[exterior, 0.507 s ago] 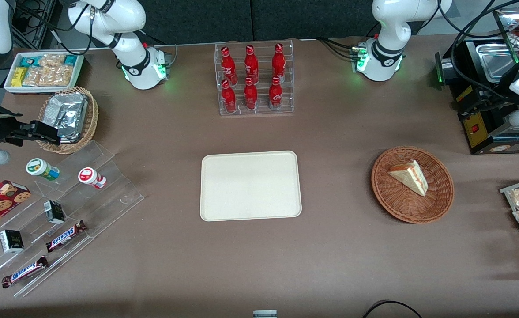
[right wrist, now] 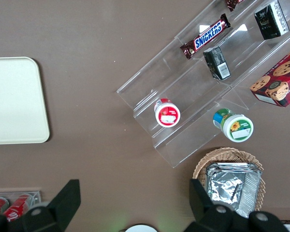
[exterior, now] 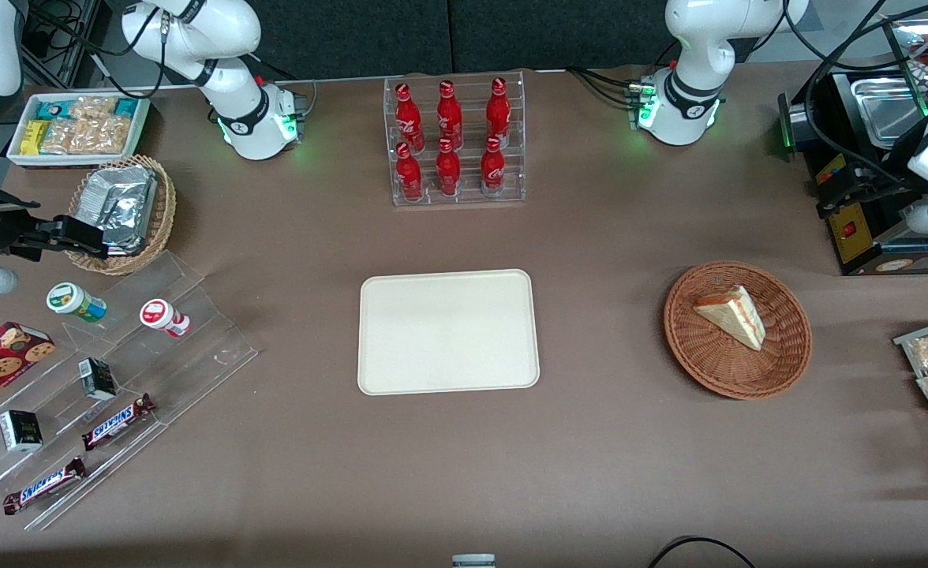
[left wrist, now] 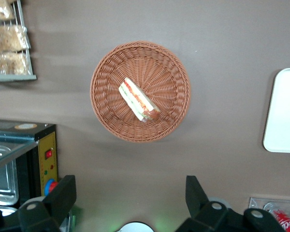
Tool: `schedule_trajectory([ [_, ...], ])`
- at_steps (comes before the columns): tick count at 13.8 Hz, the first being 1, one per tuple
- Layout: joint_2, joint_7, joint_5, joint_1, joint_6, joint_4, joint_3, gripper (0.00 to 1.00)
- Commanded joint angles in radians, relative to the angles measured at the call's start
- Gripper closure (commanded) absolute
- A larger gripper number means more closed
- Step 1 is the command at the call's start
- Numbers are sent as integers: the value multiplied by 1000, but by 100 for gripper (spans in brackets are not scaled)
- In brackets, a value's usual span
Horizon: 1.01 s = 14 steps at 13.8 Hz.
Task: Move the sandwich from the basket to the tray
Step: 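Move the left gripper down over the sandwich in the wicker basket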
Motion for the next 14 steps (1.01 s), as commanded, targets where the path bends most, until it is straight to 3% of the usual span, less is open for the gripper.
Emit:
schedule_trajectory([
  [1,58,-225,-5,7,0,-18,-1,0],
  [5,143,-506,5,4,155,-126,-1,0],
  [10,146,-642,4,8,501,-431,2,0],
  [14,187,-648,2,10,678,-555,3,0],
])
